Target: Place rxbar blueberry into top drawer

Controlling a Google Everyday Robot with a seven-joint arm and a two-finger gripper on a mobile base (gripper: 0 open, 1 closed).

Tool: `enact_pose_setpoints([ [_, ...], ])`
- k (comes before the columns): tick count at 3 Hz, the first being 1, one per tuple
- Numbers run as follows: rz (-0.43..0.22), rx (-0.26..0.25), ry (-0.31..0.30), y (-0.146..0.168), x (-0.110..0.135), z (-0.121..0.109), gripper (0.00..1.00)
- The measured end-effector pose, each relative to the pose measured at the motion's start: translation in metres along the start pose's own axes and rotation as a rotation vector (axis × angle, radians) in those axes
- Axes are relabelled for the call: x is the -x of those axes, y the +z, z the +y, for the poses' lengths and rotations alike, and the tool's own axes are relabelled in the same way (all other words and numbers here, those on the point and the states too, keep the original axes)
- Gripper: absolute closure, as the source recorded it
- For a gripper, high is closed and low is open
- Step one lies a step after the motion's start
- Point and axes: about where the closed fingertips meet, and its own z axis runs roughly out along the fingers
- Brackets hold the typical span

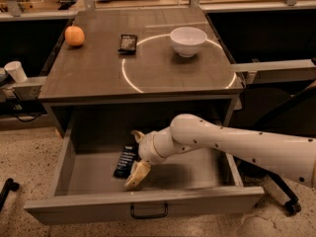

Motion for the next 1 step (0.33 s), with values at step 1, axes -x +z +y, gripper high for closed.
enact_pose_setpoints([
  [1, 0.000, 0.000, 0.000, 0.0000, 0.0000, 0.0000, 0.00],
])
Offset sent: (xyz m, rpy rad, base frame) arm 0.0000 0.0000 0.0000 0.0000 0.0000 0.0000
